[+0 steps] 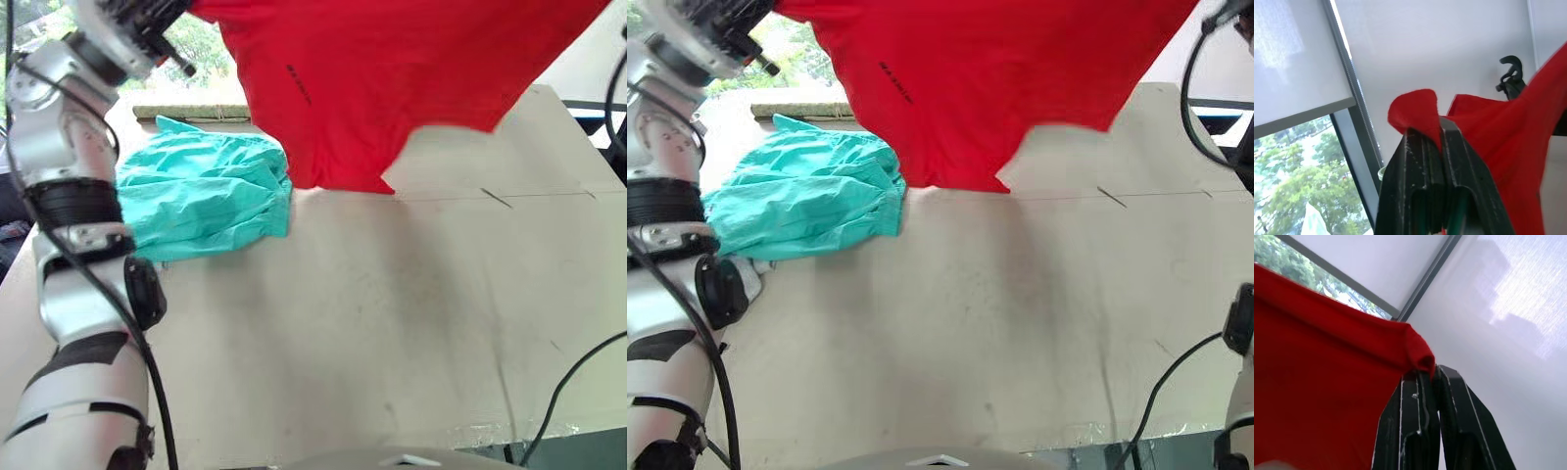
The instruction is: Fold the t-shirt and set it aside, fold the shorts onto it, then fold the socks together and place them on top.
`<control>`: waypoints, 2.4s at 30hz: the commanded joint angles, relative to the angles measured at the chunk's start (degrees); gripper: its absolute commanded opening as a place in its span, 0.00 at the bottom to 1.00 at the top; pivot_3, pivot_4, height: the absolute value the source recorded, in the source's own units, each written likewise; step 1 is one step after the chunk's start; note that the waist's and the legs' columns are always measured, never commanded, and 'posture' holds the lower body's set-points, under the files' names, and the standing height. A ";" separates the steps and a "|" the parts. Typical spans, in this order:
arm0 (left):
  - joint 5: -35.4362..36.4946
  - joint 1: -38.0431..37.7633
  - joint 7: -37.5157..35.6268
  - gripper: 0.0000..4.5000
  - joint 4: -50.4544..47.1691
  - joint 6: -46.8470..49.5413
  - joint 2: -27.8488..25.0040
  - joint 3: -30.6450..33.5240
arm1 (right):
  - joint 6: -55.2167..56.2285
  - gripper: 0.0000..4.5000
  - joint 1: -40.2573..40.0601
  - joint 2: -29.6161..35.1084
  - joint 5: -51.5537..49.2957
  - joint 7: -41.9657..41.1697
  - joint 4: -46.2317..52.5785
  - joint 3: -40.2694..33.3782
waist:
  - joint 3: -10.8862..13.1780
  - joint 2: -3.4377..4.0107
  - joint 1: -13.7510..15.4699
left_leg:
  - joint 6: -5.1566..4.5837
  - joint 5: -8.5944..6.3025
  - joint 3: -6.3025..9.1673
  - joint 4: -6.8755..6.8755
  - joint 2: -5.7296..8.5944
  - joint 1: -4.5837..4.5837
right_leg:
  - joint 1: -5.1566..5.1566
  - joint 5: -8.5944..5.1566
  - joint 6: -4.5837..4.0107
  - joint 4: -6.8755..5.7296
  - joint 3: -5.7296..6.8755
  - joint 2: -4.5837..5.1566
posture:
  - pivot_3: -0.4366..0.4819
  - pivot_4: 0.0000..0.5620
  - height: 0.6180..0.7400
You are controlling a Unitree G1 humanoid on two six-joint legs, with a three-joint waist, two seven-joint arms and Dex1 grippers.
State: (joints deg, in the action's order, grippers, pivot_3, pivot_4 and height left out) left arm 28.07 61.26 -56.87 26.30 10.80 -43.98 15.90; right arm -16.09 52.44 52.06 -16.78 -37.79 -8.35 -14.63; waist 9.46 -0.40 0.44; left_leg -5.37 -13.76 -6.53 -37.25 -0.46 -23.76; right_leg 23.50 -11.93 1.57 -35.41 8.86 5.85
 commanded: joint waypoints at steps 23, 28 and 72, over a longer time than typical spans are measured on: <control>30.99 -79.53 -8.22 0.00 -57.79 35.15 -7.77 17.25 | -23.73 0.02 -85.55 -6.19 -17.50 -16.31 41.46 -30.02 | -0.23 0.72 0.51 | 0.15 -0.25 0.24 -0.15 -0.12 0.14 | 0.19 -0.18 -0.31 -0.38 -0.03 0.26 | 0.48 0.27 0.89; 21.31 -68.94 -1.41 0.00 -54.68 28.45 -4.05 7.76 | -22.80 0.02 -83.19 -7.13 -16.34 -14.01 40.29 -27.85 | -0.27 0.75 0.69 | 0.14 -0.25 0.23 -0.15 -0.11 0.11 | 0.20 -0.17 -0.31 -0.32 -0.03 0.27 | 0.48 0.27 0.89; 10.97 -60.65 -11.47 0.00 -41.15 20.19 -4.61 -4.55 | -32.30 0.02 -96.40 -8.33 -34.62 -20.37 48.20 -30.52 | -0.34 0.53 1.82 | 0.38 -0.39 0.22 0.02 -0.11 0.05 | 0.25 -0.24 -0.37 -0.17 0.05 0.22 | 0.48 0.27 0.89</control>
State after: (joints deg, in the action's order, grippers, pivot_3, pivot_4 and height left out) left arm 36.83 0.96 -66.70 -13.41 30.31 -47.29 8.73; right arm -47.59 -42.57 43.88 -47.39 -55.93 37.45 -40.87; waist 9.12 0.13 2.26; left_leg -4.99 -14.15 -6.31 -37.24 -0.58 -23.69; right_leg 23.73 -12.18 1.18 -35.57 8.90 6.07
